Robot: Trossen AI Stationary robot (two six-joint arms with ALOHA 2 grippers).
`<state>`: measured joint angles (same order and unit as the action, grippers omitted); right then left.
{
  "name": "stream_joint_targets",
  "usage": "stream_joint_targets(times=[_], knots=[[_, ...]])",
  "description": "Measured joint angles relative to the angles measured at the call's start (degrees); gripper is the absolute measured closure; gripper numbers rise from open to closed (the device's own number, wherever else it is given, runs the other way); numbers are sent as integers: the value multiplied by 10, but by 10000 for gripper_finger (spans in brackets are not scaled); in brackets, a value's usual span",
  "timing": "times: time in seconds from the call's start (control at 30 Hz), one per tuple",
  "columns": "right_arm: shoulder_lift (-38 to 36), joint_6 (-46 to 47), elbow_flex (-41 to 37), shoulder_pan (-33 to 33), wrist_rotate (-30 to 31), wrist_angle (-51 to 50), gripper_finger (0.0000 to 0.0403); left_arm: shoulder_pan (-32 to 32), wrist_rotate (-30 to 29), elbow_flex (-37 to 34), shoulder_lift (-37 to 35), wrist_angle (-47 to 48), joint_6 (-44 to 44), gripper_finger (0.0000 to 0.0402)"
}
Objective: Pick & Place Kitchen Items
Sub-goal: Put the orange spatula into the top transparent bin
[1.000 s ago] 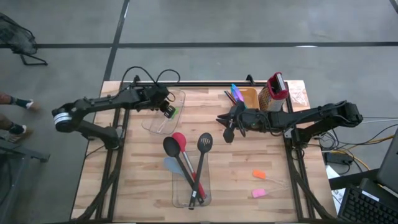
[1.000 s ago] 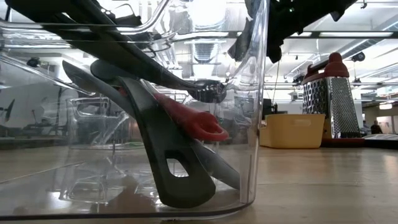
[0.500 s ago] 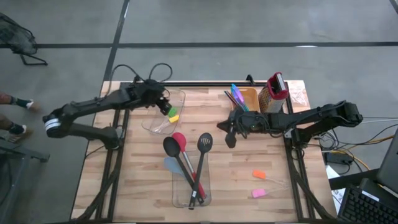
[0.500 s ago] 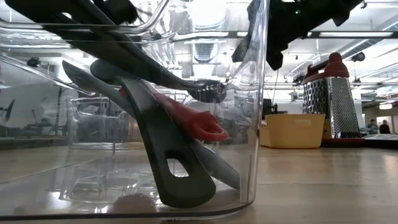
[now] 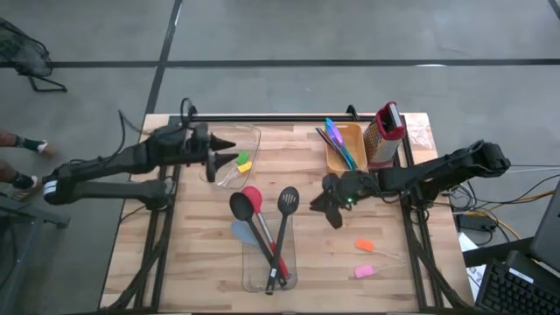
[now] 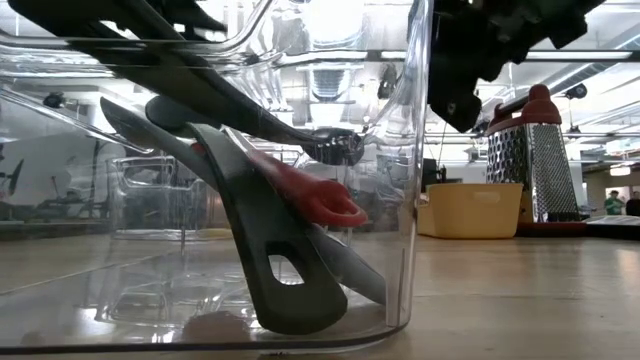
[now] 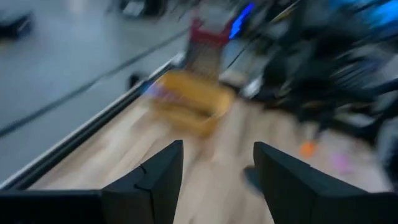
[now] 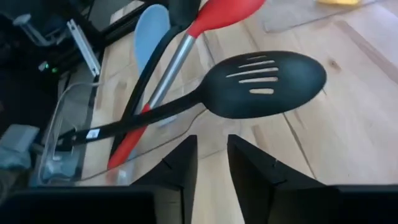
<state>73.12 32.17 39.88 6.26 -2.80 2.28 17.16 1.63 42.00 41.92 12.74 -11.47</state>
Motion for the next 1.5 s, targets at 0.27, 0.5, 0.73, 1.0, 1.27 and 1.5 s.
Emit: stream_joint_targets(times=[0.27, 0.5, 0.73, 1.0, 1.27, 1.5], knots=[[0, 24, 13, 59, 44, -77, 268, -62, 28, -95, -58, -131, 8, 200], [0, 69, 61, 124, 127, -274, 231, -77, 29, -142, -61, -162, -28, 200], [1, 141, 55, 183, 161, -331, 218, -93, 39, -162, -61, -207, -36, 200], [1, 189, 55, 214, 180, -379, 230, -110, 41, -161, -62, -214, -36, 200], [1, 214, 53, 234, 175, -394, 229, -118, 41, -162, -62, -213, -37, 200], [2, 295, 41, 269, 129, -420, 228, -121, 45, -162, -61, -213, -37, 200]])
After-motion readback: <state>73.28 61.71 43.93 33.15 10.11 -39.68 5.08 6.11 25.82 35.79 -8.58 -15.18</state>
